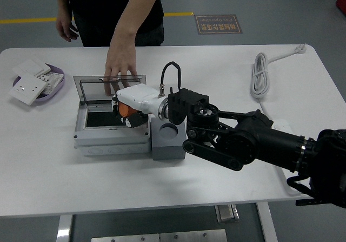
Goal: Pick up the cylinder from the cube,place it in the box,flap close box
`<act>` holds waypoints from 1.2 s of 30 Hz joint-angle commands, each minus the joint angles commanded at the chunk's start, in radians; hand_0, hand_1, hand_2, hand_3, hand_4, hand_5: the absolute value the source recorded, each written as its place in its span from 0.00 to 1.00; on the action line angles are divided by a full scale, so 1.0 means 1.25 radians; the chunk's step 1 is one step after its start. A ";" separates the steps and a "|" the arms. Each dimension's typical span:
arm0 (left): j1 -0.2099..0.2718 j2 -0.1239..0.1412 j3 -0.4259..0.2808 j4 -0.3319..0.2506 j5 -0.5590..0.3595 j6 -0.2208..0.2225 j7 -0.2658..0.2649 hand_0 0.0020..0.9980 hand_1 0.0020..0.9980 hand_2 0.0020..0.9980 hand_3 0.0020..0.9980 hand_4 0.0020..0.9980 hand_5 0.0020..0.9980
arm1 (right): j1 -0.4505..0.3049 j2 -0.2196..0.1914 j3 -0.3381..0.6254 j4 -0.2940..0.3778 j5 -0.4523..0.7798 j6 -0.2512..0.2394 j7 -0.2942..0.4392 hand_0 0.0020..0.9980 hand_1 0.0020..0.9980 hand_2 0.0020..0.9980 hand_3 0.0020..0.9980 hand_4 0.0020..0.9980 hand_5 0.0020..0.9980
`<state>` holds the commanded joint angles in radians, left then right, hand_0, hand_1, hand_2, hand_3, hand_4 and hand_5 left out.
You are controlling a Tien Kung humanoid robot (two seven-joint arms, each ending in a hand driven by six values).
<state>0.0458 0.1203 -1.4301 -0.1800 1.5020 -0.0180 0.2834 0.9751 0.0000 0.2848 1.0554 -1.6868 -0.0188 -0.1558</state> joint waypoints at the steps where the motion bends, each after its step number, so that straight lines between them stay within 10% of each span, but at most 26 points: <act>1: 0.000 0.000 0.000 0.000 0.000 0.000 0.000 0.60 0.57 0.58 0.57 0.60 0.17 | 0.000 0.000 0.000 0.000 -0.001 0.000 0.000 0.62 0.71 0.75 0.69 0.64 0.20; 12: -0.002 -0.002 -0.003 0.000 0.007 -0.001 0.000 0.60 0.57 0.58 0.57 0.60 0.17 | -0.001 0.000 0.003 0.010 0.013 -0.002 0.009 0.65 0.73 0.77 0.75 0.84 0.29; 36: 0.001 -0.015 0.000 0.000 0.011 -0.002 -0.003 0.60 0.57 0.58 0.57 0.59 0.17 | -0.064 -0.049 0.238 0.174 0.290 0.026 0.050 0.66 0.72 0.76 0.73 0.87 0.32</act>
<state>0.0469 0.1013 -1.4304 -0.1800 1.5157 -0.0205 0.2799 0.8945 -0.0615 0.5829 1.2726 -1.3241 0.0135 -0.0927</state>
